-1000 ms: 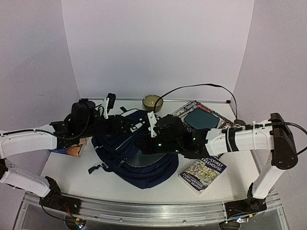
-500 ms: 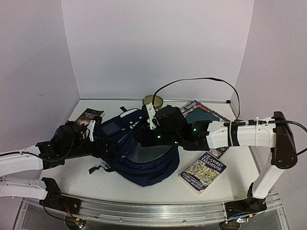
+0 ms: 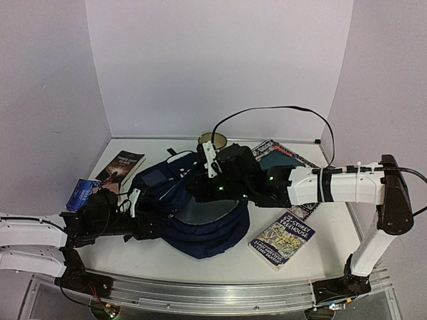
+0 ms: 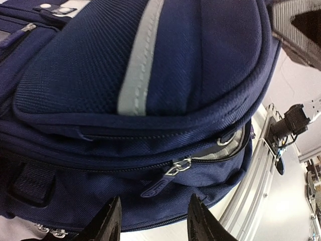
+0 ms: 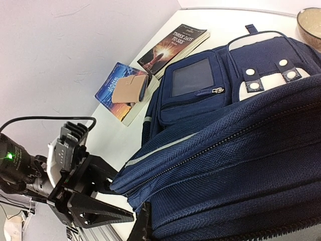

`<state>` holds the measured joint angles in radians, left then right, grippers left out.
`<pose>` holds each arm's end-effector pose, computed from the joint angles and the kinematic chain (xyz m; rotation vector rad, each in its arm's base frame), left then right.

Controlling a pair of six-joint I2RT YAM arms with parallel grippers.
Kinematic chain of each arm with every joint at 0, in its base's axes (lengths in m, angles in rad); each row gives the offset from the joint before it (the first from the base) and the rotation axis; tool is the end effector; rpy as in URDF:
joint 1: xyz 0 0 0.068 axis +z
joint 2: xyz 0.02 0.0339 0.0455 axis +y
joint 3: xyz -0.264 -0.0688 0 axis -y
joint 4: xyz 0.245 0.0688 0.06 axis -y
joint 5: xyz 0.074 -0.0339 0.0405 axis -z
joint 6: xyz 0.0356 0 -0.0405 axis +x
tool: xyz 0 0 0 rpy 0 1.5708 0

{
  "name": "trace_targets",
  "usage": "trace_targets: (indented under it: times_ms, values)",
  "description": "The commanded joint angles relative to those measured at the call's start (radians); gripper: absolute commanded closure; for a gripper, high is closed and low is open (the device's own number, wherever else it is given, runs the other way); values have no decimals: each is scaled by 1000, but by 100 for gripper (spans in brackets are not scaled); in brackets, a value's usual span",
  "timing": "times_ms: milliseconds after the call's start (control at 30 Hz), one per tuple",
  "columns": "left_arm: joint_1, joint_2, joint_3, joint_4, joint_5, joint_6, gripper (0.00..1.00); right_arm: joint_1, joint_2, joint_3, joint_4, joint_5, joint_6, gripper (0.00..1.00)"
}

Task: Pack the student bag
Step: Pick up the second largest pocket of the student bag.

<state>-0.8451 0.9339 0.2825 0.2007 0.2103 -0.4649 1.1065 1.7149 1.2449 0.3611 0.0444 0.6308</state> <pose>0.1220 -0.1487 0.1775 0.5503 2.1009 -1.0091 0.1861 0.3681 0.3054 -0.3992 1.8024 1.2370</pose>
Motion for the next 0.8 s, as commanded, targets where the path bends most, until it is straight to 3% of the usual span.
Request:
trace_targets:
  times_ms: [0,267,500,767]
  values:
    - [-18,61,1,170,41,56,55,-4,-61,88,131,19,-43,100]
    - [-28,198,62,236,62,133,59,-4,-61,96,130,-26,-40,100]
    - [-29,223,75,265,34,138,79,-4,-70,79,130,-37,-53,100]
    - [-29,234,55,279,-29,101,94,-4,-75,59,131,-36,-68,100]
